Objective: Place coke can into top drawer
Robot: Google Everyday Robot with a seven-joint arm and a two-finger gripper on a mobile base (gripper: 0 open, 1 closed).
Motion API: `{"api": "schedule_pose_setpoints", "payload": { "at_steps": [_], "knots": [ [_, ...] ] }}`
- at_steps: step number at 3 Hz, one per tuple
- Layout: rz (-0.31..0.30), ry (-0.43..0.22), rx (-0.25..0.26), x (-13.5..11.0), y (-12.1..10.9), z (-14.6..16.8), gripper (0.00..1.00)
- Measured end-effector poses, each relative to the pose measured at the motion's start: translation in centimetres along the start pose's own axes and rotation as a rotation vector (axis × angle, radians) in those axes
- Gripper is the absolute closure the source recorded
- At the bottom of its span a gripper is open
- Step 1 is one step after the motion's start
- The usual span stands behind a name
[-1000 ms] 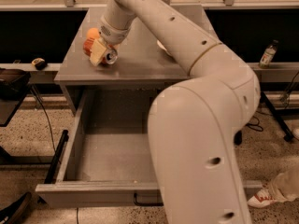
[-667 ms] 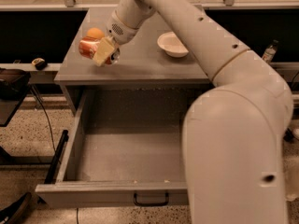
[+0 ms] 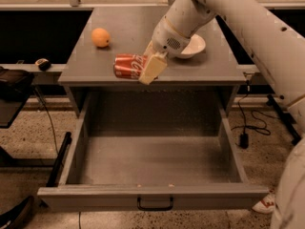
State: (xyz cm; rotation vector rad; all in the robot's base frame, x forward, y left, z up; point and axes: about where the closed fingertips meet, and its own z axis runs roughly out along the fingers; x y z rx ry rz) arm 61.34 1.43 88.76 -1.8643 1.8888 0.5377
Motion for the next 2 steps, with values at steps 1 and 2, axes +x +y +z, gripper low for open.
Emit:
{"api": "schedule_pose_setpoints", "payload": {
  "at_steps": [1, 2],
  "knots": [
    [-0.171, 0.037, 0.050, 1.81, 1.18, -2.59, 1.00],
    [-0.256, 0.055, 0.066, 1.60, 0.87, -2.16, 1.00]
  ]
}}
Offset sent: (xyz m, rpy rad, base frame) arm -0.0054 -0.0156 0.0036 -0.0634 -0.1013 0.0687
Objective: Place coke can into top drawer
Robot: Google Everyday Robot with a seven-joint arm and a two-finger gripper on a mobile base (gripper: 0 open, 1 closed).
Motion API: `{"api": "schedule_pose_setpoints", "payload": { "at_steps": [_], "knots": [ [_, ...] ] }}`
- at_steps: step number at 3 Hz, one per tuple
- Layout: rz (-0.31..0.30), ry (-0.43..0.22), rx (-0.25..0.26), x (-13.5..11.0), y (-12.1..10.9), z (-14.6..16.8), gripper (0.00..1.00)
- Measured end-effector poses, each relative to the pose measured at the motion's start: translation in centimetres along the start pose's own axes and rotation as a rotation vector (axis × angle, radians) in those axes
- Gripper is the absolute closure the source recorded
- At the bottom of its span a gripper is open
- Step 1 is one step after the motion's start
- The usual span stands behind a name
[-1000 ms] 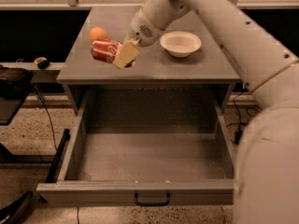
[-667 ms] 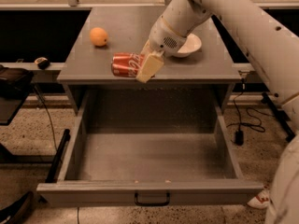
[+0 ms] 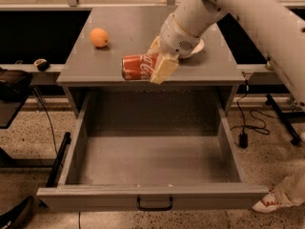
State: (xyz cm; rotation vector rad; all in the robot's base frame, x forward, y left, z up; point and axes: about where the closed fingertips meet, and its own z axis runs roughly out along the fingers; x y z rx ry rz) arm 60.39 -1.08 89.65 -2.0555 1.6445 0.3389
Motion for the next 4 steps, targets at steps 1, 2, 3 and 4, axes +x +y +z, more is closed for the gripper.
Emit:
{"api": "schedule_pose_setpoints", "payload": {
  "at_steps": [1, 2, 3, 4],
  "knots": [
    [0.067, 0.027, 0.080, -0.2, 1.2, 1.7, 1.00],
    [0.087, -0.058, 0.031, -2.8, 4.5, 13.0, 1.00],
    [0.069, -0.083, -0.067, -3.5, 8.0, 21.7, 1.00],
    [0.080, -0.109, -0.143, -3.2, 10.4, 27.3, 0.97]
  ]
}}
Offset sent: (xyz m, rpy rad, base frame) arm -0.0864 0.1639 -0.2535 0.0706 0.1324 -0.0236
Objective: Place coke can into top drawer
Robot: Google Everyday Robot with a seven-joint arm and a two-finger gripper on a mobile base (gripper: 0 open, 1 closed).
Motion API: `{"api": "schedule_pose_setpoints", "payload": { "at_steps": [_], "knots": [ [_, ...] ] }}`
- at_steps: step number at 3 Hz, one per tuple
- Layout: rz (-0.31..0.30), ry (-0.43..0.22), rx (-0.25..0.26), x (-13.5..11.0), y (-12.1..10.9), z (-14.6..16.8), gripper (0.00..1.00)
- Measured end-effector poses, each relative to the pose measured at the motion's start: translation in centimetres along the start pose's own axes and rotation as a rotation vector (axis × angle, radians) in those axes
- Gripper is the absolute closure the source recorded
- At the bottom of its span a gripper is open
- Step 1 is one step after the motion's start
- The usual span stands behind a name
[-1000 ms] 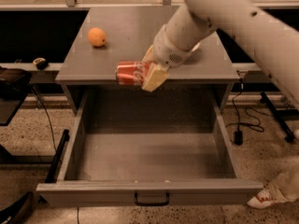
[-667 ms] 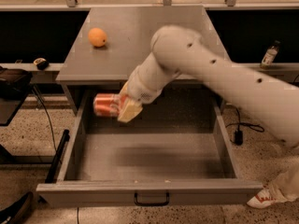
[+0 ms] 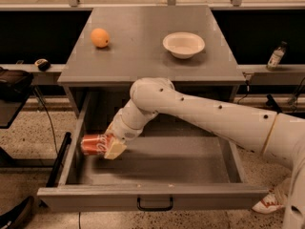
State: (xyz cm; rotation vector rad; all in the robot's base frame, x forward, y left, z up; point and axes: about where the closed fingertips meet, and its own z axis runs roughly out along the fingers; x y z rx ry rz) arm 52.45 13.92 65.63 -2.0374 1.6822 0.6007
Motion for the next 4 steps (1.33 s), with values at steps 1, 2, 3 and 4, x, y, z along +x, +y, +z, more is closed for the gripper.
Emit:
{"api": "schedule_pose_setpoints", "payload": {
  "at_steps": [1, 2, 3, 4],
  "knots": [
    [0.000, 0.000, 0.000, 0.0, 0.0, 0.0, 0.74],
    [0.000, 0.000, 0.000, 0.0, 0.0, 0.0, 0.50],
    [0.009, -0.032, -0.069, 0.5, 0.0, 0.6, 0.27],
    [0.036, -0.006, -0.114, 3.9, 0.8, 2.1, 0.04]
  ]
}}
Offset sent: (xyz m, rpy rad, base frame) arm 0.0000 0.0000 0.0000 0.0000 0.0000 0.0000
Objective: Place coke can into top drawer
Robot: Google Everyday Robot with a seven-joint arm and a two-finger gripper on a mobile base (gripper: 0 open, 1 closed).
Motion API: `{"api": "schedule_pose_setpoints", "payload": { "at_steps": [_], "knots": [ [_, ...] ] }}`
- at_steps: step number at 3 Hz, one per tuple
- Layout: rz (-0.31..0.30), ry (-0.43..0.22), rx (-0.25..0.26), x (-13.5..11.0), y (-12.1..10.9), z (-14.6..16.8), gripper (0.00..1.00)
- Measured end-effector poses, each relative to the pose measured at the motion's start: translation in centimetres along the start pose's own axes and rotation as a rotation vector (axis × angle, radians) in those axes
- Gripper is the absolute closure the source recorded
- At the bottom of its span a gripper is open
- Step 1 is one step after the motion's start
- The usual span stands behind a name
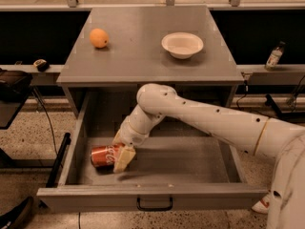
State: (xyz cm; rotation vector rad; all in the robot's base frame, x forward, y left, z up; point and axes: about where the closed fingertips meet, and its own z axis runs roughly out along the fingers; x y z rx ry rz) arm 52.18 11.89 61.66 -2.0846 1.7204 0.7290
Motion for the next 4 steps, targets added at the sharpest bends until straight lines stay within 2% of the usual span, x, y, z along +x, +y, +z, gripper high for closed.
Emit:
{"api": "schedule_pose_setpoints", "payload": {
  "at_steps": [1, 2, 3, 4],
  "knots": [
    [0.001, 0.002, -0.003, 0.2, 0.1, 0.2, 0.00],
    [0.001, 0.002, -0.003, 0.2, 0.1, 0.2, 0.00],
    [-0.053, -0.032, -0.010, 0.1, 0.2, -0.6, 0.00],
    [-0.123, -0.080, 0.013, 1.2, 0.5, -3.3, 0.00]
  ]
}}
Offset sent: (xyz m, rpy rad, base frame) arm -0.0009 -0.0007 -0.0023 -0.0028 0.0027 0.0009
